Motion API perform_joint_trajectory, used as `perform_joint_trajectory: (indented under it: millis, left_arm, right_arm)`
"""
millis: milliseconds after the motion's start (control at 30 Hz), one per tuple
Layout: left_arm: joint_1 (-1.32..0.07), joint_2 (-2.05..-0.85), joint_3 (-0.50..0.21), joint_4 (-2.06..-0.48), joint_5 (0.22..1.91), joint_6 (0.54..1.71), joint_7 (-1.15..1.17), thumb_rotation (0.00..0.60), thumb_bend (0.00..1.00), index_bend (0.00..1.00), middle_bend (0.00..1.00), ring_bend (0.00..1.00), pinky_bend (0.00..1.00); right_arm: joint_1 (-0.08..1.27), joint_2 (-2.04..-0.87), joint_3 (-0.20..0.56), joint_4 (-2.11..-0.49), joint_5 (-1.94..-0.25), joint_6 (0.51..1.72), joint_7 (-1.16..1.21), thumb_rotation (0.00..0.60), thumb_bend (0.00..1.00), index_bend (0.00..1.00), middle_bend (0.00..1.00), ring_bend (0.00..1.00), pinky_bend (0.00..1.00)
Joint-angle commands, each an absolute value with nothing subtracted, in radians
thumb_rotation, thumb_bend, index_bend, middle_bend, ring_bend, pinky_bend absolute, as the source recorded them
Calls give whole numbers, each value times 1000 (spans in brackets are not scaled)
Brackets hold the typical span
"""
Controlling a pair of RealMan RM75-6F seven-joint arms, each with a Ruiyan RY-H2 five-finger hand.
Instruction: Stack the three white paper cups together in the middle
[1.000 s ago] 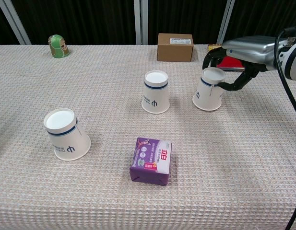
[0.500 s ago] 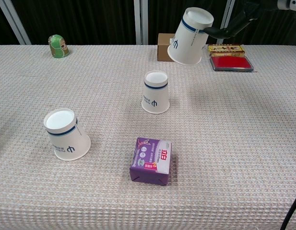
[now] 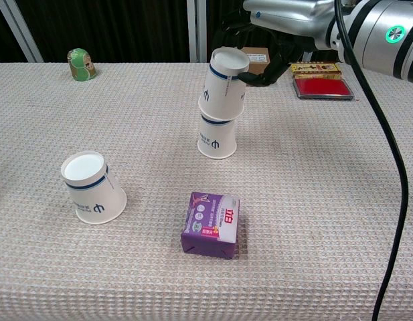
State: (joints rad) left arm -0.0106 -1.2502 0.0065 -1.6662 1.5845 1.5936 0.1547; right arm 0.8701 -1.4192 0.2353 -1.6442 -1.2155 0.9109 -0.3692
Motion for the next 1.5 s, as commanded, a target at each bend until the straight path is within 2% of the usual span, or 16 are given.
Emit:
perform_joint_trajectory:
  millis: [33, 300, 433, 500, 567, 633, 700, 833, 1100, 1300, 1500]
  left_arm:
    - [-9, -1250, 6, -1665, 1584, 1594, 154, 600, 167, 279, 148, 105, 134]
    - [-10, -1250, 6, -1664, 1586, 1588, 152, 600, 167, 280, 148, 105, 133]
    - [-19, -1245, 7, -1670, 1593, 1575, 152, 600, 168, 280, 148, 105, 134]
    - [-28, -1236, 10, -1678, 1600, 1559, 166, 600, 167, 280, 147, 105, 134]
    - [-43, -1224, 11, -1692, 1611, 1539, 184, 600, 167, 280, 147, 105, 134]
    - [-60, -1212, 10, -1704, 1624, 1520, 195, 600, 167, 280, 148, 105, 134]
    - [-82, -1197, 11, -1719, 1636, 1490, 199, 600, 167, 280, 148, 105, 133]
    - [-128, -1168, 13, -1748, 1653, 1422, 227, 600, 167, 280, 148, 105, 134]
    - [-236, -1135, 25, -1833, 1623, 1215, 273, 600, 167, 281, 163, 105, 134]
    - [-312, -1181, 14, -1875, 1588, 1098, 297, 600, 163, 278, 159, 105, 134]
    - [-373, -1259, -37, -1849, 1508, 1042, 359, 600, 161, 274, 153, 105, 135]
  right_arm:
    - [880, -1432, 234, -1630, -1212, 907, -374, 600, 428, 493, 394, 234, 189]
    - [914, -1467, 219, -1587, -1165, 866, -408, 600, 428, 494, 382, 232, 183]
    - [927, -1487, 205, -1558, -1131, 839, -423, 600, 428, 441, 353, 206, 162]
    - [933, -1495, 191, -1545, -1100, 818, -440, 600, 426, 341, 300, 161, 130]
    - [941, -1491, 174, -1546, -1052, 791, -471, 600, 411, 121, 150, 67, 61]
    - [944, -1482, 161, -1557, -1022, 784, -493, 600, 389, 7, 34, 10, 14]
    - [932, -1464, 154, -1578, -1011, 805, -497, 600, 375, 0, 1, 0, 0]
    - [871, -1397, 151, -1645, -1053, 887, -438, 600, 369, 0, 0, 0, 0]
    - [692, -1216, 98, -1759, -1226, 1089, -272, 600, 371, 0, 0, 0, 0]
    - [577, -1156, 50, -1758, -1332, 1204, -153, 600, 371, 0, 0, 0, 0]
    - [508, -1137, 27, -1732, -1396, 1263, -71, 600, 371, 0, 0, 0, 0]
